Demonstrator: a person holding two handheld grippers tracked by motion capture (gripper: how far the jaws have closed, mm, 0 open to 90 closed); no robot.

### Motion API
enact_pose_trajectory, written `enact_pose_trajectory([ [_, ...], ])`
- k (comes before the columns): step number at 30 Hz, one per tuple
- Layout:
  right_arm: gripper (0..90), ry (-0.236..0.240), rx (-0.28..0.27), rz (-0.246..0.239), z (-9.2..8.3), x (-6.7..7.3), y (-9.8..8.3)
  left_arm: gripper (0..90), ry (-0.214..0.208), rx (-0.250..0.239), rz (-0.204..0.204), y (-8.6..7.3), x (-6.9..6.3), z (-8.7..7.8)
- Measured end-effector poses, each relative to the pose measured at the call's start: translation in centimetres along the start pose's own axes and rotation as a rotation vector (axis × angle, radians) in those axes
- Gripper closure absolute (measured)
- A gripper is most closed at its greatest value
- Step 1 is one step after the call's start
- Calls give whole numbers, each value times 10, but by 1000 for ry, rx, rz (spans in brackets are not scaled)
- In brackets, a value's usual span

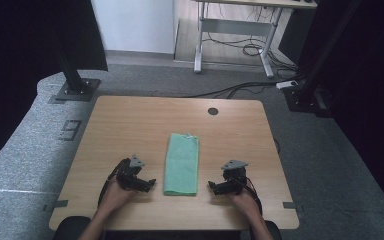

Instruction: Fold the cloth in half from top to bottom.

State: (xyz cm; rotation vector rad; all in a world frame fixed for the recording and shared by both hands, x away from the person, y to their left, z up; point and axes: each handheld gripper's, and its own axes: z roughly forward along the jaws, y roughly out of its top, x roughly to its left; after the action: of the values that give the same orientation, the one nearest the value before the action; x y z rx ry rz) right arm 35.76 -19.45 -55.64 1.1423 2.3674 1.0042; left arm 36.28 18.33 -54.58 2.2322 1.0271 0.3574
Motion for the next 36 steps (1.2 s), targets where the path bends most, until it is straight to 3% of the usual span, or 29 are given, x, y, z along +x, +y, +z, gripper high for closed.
enact_pose_trajectory([
  [5,21,18,3,1,0,3,3,0,-12,-41,-8,13,1,-2],
  [11,22,55,-35,14,-1,11,12,1,-19,-76,-14,33,0,2],
  [16,22,82,-42,-3,5,22,27,4,-14,-80,-11,49,-3,13],
  [21,22,85,-28,-33,16,33,42,7,19,-67,-15,61,1,30],
  [26,26,60,-3,-50,29,37,50,8,40,-43,-27,61,4,44],
  [29,36,32,23,-69,34,35,48,5,55,-9,-4,59,2,50],
  [33,46,44,29,-41,35,35,42,7,58,-9,-9,57,1,50],
  [36,51,45,30,-50,33,38,40,16,55,-3,2,56,-1,49],
])
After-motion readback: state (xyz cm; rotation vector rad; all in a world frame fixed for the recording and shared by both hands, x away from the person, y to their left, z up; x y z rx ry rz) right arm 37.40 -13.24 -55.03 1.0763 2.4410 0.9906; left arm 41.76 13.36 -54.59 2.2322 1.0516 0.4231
